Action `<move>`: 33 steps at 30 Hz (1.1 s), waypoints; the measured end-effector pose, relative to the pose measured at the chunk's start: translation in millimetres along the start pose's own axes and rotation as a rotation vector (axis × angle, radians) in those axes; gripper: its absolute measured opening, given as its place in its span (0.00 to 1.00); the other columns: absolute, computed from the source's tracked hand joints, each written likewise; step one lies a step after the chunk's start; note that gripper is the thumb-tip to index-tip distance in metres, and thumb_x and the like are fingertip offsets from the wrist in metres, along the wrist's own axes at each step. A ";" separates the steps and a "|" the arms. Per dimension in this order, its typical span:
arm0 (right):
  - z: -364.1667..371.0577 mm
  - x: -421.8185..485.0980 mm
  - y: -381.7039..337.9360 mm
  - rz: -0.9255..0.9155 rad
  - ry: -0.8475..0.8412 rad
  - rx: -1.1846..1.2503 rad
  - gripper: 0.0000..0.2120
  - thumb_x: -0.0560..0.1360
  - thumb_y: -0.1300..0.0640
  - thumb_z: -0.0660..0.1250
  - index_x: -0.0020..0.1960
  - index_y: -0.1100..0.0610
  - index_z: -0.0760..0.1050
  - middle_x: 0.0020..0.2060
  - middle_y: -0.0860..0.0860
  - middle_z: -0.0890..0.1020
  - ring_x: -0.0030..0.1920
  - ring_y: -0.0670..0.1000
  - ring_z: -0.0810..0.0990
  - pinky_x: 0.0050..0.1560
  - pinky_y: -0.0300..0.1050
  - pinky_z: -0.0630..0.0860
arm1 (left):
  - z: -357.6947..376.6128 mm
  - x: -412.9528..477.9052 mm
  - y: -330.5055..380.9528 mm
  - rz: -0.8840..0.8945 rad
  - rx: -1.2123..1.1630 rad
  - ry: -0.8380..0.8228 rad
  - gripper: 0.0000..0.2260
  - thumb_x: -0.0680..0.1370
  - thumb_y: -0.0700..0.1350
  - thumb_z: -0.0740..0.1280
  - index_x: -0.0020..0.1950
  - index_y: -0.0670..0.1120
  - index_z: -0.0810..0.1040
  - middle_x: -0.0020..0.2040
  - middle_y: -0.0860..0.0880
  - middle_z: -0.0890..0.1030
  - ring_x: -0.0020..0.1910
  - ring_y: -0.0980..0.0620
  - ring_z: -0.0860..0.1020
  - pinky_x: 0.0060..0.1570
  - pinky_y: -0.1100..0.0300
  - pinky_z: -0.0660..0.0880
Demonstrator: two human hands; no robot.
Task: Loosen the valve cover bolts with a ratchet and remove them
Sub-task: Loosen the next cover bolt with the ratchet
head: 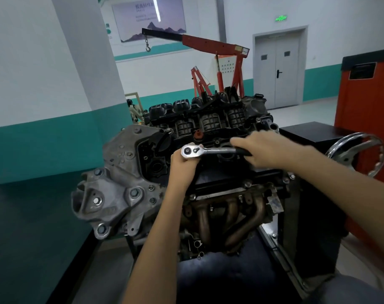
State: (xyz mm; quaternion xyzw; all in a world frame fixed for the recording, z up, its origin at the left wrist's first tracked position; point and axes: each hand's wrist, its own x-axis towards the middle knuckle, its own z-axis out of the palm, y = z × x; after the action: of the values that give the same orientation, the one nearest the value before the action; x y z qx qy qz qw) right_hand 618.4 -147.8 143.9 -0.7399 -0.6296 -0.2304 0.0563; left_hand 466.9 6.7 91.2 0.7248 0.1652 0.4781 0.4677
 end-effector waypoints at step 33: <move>57.6 -53.7 -126.9 0.407 0.090 0.719 0.12 0.74 0.60 0.64 0.54 0.52 0.64 0.36 0.52 0.74 0.38 0.56 0.77 0.36 0.45 0.71 | 13.0 -0.3 -6.6 0.032 -0.101 0.130 0.21 0.80 0.40 0.66 0.32 0.50 0.59 0.28 0.57 0.60 0.29 0.58 0.59 0.30 0.65 0.59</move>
State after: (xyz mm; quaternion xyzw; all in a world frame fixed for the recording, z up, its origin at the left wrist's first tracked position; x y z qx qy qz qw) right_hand 507.0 -149.4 44.4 -0.7715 -0.5079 -0.0119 0.3829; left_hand 479.1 3.1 84.1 0.6704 0.1593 0.5390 0.4844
